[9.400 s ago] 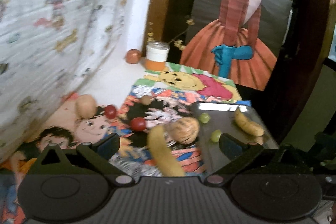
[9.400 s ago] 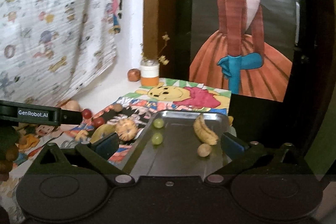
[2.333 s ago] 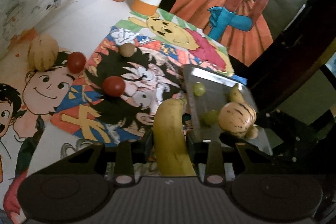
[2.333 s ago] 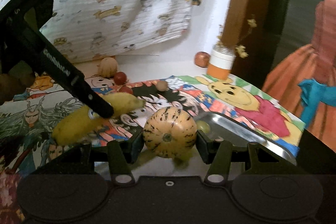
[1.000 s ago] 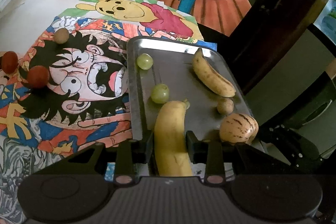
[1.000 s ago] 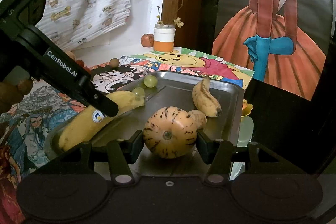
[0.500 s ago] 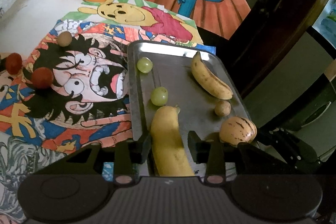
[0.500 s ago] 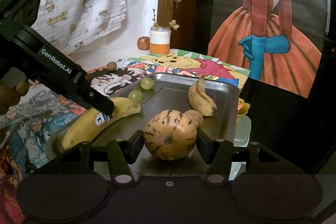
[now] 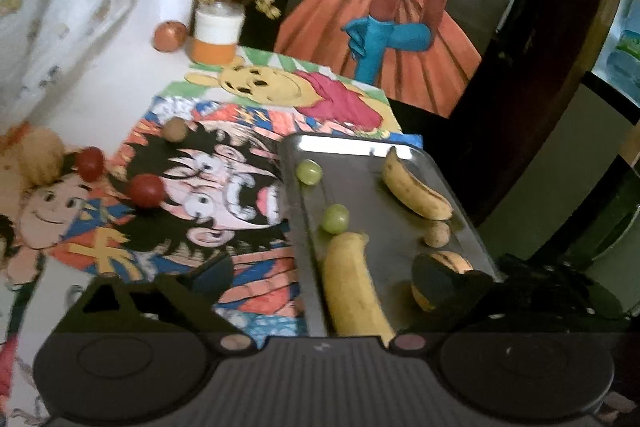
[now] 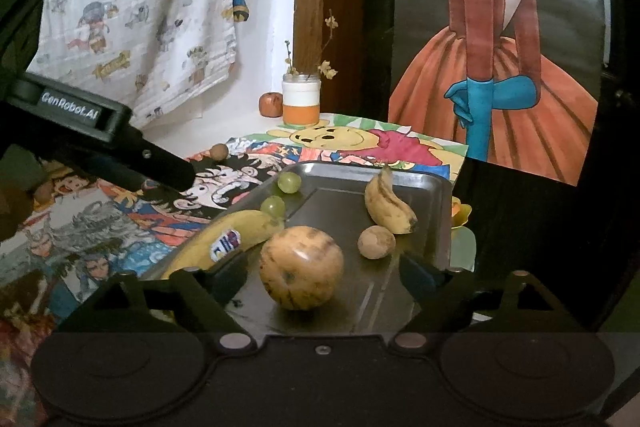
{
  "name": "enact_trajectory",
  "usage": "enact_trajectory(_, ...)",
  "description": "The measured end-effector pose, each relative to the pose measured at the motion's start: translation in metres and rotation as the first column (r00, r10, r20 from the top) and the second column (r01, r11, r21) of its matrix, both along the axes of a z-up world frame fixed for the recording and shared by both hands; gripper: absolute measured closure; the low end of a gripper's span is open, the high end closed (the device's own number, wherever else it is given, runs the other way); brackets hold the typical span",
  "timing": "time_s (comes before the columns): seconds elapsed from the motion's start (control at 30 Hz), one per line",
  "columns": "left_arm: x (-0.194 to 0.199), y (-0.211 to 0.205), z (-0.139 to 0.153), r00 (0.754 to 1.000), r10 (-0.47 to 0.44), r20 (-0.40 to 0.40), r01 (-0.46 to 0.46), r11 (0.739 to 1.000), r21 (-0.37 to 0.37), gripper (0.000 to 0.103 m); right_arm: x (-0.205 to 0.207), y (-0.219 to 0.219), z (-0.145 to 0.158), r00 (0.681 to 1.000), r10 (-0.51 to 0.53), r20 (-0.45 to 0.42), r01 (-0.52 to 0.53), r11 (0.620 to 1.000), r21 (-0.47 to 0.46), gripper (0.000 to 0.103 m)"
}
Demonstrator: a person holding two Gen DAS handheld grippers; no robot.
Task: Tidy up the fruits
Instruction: 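Open the right tool over the tray while the left tool releases the banana there, then withdraw both tools from the tray back over the remaining fruit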
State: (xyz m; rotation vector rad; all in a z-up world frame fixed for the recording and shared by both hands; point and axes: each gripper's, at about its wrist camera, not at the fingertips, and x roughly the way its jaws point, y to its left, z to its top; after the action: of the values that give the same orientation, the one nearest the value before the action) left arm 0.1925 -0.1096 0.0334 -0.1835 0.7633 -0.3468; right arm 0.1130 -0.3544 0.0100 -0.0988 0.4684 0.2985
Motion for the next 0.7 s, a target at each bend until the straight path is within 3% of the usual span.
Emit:
enact_trajectory(0.1,-0.007,0.009,0.001,1.0,0.016,0.012,-0.016,1.0,0.014,0.001,-0.006,0.003,0.006,1.0,-0.008,-0.009,0.008,1.0,0.009,0.005)
enact_trajectory(0.23,-0.019,0.02,0.001,0.999,0.022,0.032,-0.023,0.999,0.04,0.001,-0.015,0.009,0.015,0.999,-0.006,-0.039,0.007,1.0,0.028,0.001)
enact_trajectory(0.5,-0.043,0.037,-0.001,0.999,-0.014,0.044,0.009,0.994,0.11,0.0,-0.028,0.018,0.029,0.987,-0.004,-0.158,0.011,0.999,0.048,0.001)
enact_trajectory(0.7,-0.061,0.052,-0.004,0.999,-0.043,0.026,0.039,0.987,0.157,0.0,-0.04,0.036,0.029,0.969,0.002,-0.248,0.001,1.0,0.013,0.001)
